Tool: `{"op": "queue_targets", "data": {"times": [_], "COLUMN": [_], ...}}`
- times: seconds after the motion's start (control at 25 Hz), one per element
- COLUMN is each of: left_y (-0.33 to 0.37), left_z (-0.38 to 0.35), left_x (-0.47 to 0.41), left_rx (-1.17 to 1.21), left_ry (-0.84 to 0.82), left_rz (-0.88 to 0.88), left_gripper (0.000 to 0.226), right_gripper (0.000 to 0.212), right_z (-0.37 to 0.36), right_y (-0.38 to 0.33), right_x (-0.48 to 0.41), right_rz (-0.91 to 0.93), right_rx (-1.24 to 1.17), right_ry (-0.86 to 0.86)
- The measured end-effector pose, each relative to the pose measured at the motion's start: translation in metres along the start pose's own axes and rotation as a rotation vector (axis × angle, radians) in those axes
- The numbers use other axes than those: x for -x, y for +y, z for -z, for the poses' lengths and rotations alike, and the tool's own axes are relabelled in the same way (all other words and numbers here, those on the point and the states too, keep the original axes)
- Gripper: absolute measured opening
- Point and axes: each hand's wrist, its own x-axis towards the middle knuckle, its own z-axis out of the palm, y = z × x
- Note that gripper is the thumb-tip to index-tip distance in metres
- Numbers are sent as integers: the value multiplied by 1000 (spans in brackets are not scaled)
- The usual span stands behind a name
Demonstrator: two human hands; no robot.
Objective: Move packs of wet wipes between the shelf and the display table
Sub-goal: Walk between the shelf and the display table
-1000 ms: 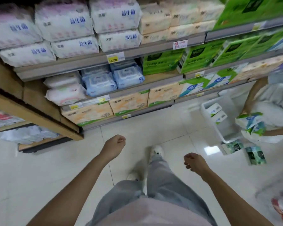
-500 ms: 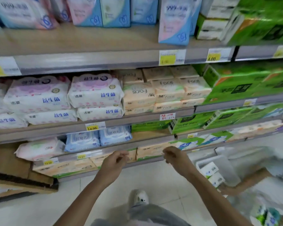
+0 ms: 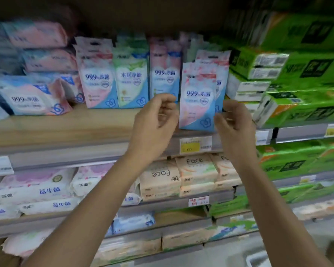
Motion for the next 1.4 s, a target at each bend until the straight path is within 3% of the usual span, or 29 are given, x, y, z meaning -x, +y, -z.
{"op": "queue_targets", "data": {"times": [0.12,0.24,0.4,0.52,0.68,0.84,1.08,1.16,1.28,1.4], "left_y": [0,-5,-18,-28,-34,-33,-32,-33,-31,-30], "left_z": [-29,-48,-54,-43,-22,-6,9,17,35,57], "left_x": [-43,-55,-61,-63,-65,-57,-40,-35,-26,-13], "left_rx": [-238,-244,-179,-59,108,353,521,558,542,545], "left_ry": [-98,-212,-128,-63,1,57,94,110,152,183], "left_rz": [157,300,339,343,375,384,333,301,274,272], "left_gripper": [60,87,67,60,64,48,39,39,38,43], "right_gripper": [26,23,21,23,56,71,72,67,64,55], "right_z": [-9,-16,-18,-27,-59,-77,-80,-82,-80,-70], "right_y": [4,7,5,3,-4,-16,-13,-11,-13,-30], "right_x": [-17,-15,-22,-39,-60,-72,-69,-65,-57,-49], "right_rz": [-48,-60,-92,-89,-256,-468,-427,-356,-252,-262], "right_rx": [83,64,21,121,285,385,408,347,10,-305], "right_ry": [-25,-74,-21,54,192,271,289,264,218,120]}}
